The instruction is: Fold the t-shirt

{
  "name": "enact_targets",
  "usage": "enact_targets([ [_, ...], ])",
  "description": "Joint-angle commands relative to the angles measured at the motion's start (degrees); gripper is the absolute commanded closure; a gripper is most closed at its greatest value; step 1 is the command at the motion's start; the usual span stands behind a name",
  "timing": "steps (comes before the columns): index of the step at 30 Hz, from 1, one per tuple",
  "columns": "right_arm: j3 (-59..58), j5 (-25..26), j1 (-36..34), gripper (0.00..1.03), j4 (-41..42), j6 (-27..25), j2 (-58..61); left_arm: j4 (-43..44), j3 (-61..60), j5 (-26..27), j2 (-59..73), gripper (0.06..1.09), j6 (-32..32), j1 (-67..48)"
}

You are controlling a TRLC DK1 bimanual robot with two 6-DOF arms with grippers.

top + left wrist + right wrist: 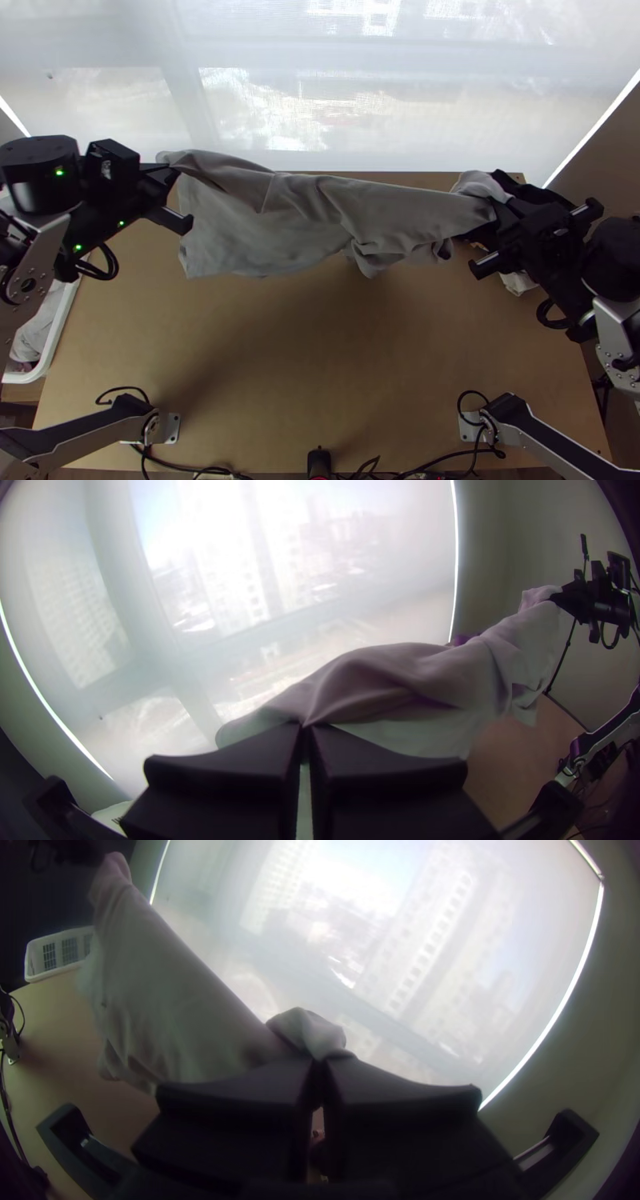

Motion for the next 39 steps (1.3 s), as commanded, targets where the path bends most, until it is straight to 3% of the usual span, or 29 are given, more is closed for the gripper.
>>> enact_targets([
  [1, 9.4, 0.1, 0.4, 1.00, -2.3, 0.5, 1.1, -0.9, 6.1, 0.0, -3.9, 1.05, 2.4, 1.3],
  [5, 15.2, 0.1, 2.5, 1.00, -6.1, 1.6, 1.1, -3.5, 10.7, 0.1, -5.3, 1.05, 6.6, -2.1],
  [14, 24.0, -0.2, 4.2, 1.00, -15.9, 3.8, -2.3, -17.6, 22.4, 0.1, -7.6, 1.05, 9.3, -4.7],
  [18, 26.1, -1.9, 6.4, 1.00, -25.4, 8.7, -3.6, -23.9, 22.2, 1.1, -9.8, 1.05, 9.4, -4.8],
  [24, 28.4, -7.8, 6.4, 1.00, -35.0, 15.7, -3.8, -32.9, 21.7, 7.0, -10.5, 1.05, 8.9, -4.8],
  [28, 29.1, -13.4, 6.4, 1.00, -39.3, 20.4, -2.9, -33.6, 18.5, 7.5, -11.1, 1.05, 8.7, -6.3],
  [33, 28.1, -17.3, 6.6, 1.00, -42.2, 22.0, -0.2, -32.3, 9.2, 8.4, -10.6, 1.05, 7.5, -6.7],
  [39, 14.3, -17.7, 7.8, 1.00, -33.6, 21.6, 0.2, -25.3, -10.2, 10.0, -11.0, 1.05, 7.3, -6.9],
])
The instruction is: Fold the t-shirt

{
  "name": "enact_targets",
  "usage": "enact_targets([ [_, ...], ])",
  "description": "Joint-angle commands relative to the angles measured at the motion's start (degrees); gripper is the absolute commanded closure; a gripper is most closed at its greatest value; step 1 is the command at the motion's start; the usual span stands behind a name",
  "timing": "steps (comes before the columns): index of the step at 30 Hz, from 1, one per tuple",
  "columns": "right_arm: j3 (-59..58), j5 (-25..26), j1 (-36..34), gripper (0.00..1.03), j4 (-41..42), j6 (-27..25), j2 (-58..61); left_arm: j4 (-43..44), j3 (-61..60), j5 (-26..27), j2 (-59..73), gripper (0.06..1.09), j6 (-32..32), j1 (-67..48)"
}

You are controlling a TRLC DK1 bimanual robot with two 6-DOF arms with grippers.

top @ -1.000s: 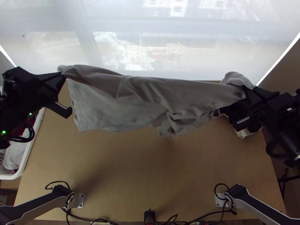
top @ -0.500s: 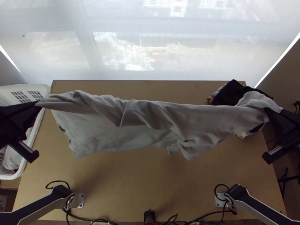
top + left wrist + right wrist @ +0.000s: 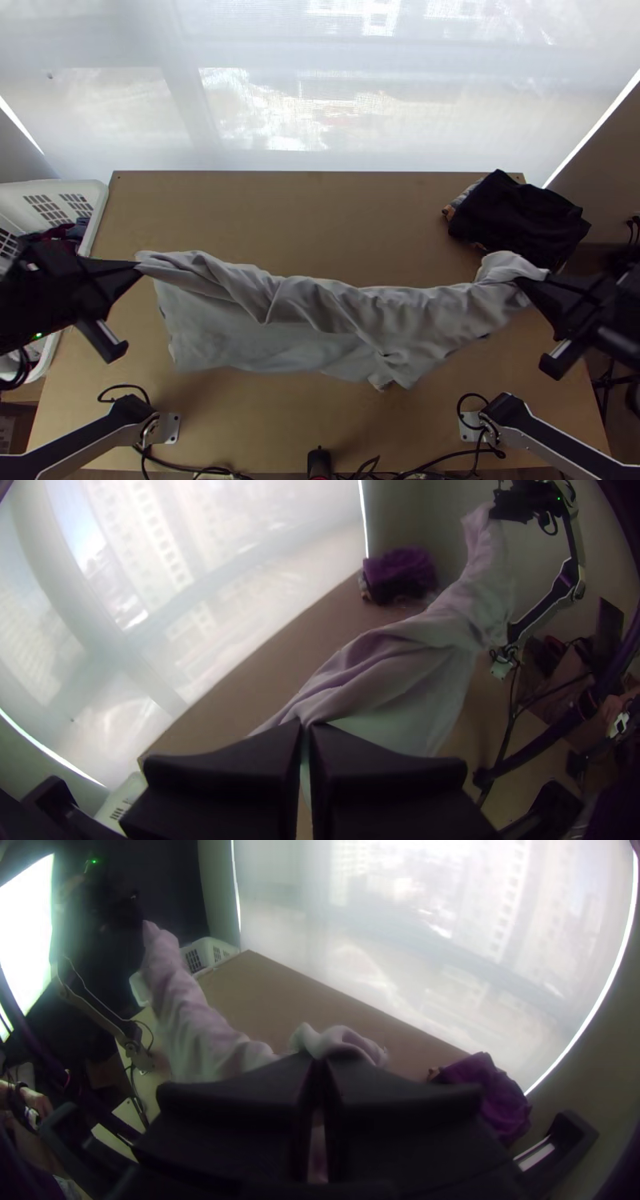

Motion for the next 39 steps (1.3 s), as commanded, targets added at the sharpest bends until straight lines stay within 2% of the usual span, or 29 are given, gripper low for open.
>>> enact_targets([
  [1, -13.8, -2.4, 0.3, 1.00, 7.0, 0.3, 0.5, 8.8, -20.3, 1.8, -1.0, 1.05, -1.1, -0.3],
  [5, -26.1, -2.5, -0.6, 1.00, 17.8, -1.0, 0.0, 18.8, -29.7, 1.7, -0.4, 1.05, -1.8, 1.8],
  [9, -36.0, -4.5, -5.7, 1.00, 30.1, -1.8, 1.4, 28.3, -34.0, 1.2, 1.9, 1.05, -3.1, 6.4],
  [19, -59.3, -5.2, -15.2, 0.99, 53.4, -2.7, 4.7, 36.9, -50.4, 0.9, -0.4, 1.05, -4.0, 7.9],
  [22, -64.3, -5.1, -17.1, 0.82, 60.1, -3.2, 6.2, 39.3, -53.2, 0.8, -0.1, 1.05, -3.9, 8.1],
  [23, -65.3, -5.1, -17.8, 0.73, 61.9, -3.5, 6.9, 40.4, -53.8, 0.7, 0.3, 1.05, -3.8, 8.2],
  [26, -66.6, -5.1, -19.9, 0.27, 63.8, -3.2, 9.3, 42.8, -54.6, 0.1, 2.5, 1.05, -3.7, 8.3],
  [28, -66.6, -5.0, -20.5, 0.11, 63.8, -2.6, 9.2, 44.2, -54.5, -0.6, 4.3, 1.05, -3.6, 8.4],
  [30, -66.3, -4.8, -20.2, 0.05, 62.4, -1.2, 7.1, 44.9, -54.4, -0.7, 5.1, 1.05, -3.6, 8.6],
  [39, -66.0, -3.0, -9.2, 0.05, 47.5, -0.7, -6.2, 45.6, -54.7, -0.7, 5.1, 1.05, -4.0, 8.6],
])
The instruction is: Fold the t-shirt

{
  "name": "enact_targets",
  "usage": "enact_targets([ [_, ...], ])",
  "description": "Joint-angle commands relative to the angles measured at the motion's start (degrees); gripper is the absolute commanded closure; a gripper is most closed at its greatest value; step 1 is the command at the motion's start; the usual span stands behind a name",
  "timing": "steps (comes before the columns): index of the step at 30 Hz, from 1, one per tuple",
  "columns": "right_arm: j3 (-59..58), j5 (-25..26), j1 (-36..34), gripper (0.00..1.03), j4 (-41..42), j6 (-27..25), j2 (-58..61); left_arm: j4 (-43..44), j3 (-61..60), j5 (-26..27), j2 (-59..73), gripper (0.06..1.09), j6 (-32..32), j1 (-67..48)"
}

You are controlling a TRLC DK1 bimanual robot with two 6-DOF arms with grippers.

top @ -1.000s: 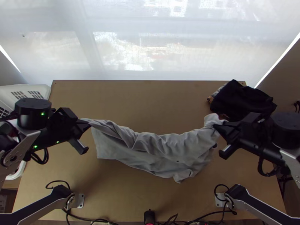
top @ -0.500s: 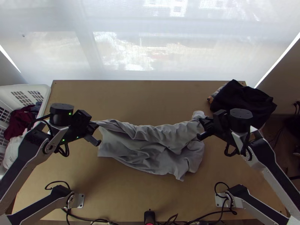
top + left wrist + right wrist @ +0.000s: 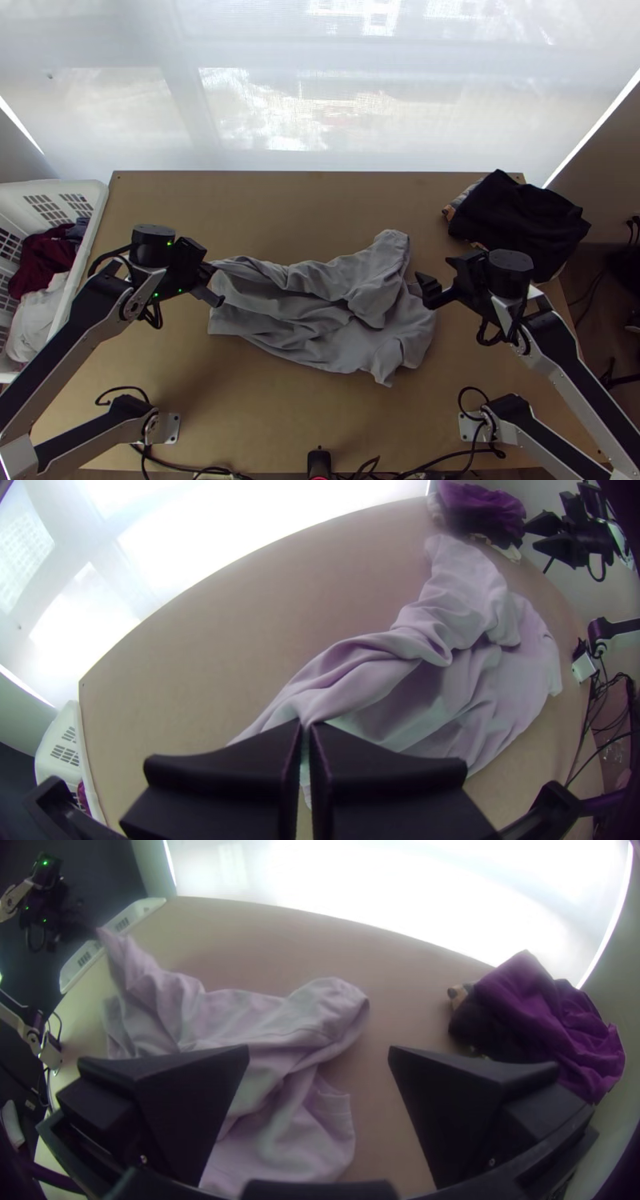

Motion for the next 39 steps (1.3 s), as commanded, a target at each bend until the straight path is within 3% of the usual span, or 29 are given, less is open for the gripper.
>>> enact_targets([
  [1, -2.7, 1.8, 7.6, 0.05, -8.1, 0.0, -7.3, 1.2, -0.8, 0.0, 0.6, 1.05, -0.4, -0.1],
  [10, -11.7, 2.2, 18.2, 0.07, -6.5, -2.5, -8.3, 1.4, 0.8, 0.0, 0.9, 1.05, -1.7, -0.7],
  [19, -13.4, 2.9, 27.4, 0.07, -2.4, -6.5, -3.5, 0.1, 1.5, 0.1, 0.5, 1.05, -2.8, -0.9],
  [30, -12.3, 3.5, 27.2, 0.07, 11.0, -8.7, 10.8, -2.3, -0.7, 0.1, -2.2, 1.05, -2.9, -0.4],
  [39, -11.1, 4.3, 24.1, 0.16, 18.1, -8.4, 20.1, -2.4, -4.4, 0.1, -4.6, 1.05, -2.9, -0.3],
])
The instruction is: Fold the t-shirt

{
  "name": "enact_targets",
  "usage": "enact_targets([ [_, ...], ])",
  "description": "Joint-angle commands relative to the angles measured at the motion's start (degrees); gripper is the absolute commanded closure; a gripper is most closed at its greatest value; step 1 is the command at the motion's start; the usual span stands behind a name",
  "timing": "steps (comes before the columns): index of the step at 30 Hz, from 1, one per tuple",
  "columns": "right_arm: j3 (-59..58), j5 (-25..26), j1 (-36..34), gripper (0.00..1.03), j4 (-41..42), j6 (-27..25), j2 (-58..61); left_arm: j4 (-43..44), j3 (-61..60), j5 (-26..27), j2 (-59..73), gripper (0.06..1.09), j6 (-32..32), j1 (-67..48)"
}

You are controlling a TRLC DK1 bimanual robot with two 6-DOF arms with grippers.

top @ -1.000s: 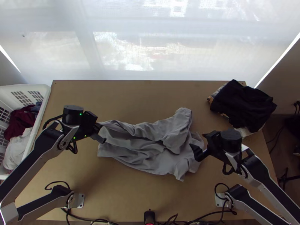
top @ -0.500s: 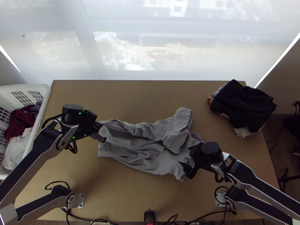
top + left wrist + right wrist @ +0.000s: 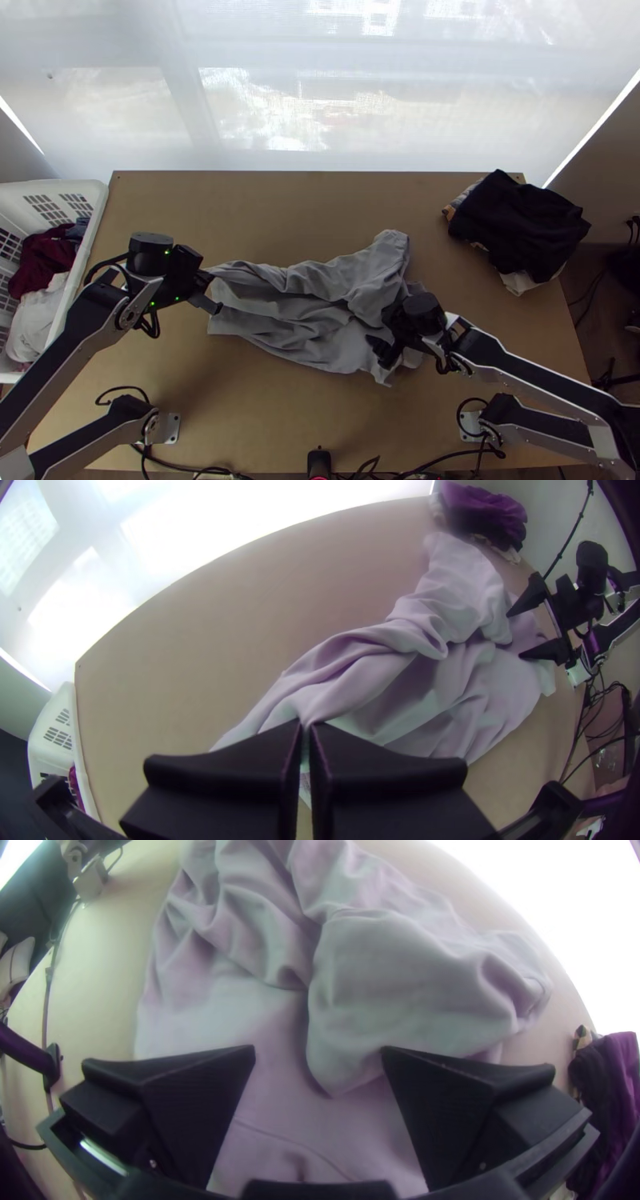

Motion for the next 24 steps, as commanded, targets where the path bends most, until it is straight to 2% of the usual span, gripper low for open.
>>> enact_targets([
  [1, 1.2, 0.9, -2.2, 0.22, 4.8, 0.2, 7.0, -0.2, -3.0, 0.0, -1.8, 1.05, 0.0, 0.1],
  [7, 2.2, 2.7, -3.0, 0.55, 6.4, 0.5, 9.8, -0.2, -4.8, 0.1, -3.4, 1.05, 0.0, 0.1],
  [12, 4.1, 4.1, -3.2, 0.99, 7.7, 0.0, 10.8, -0.2, -5.6, 0.0, -4.3, 1.05, 0.0, -0.2],
  [16, 7.8, 4.7, -5.6, 1.00, 5.5, -0.1, 10.4, -0.2, -6.6, 0.0, -5.4, 1.05, 0.1, -0.3],
  [24, 22.6, 4.6, -9.8, 1.00, -9.1, -2.2, 5.1, -0.9, -11.0, 0.1, -9.4, 1.05, 0.2, -2.3],
])
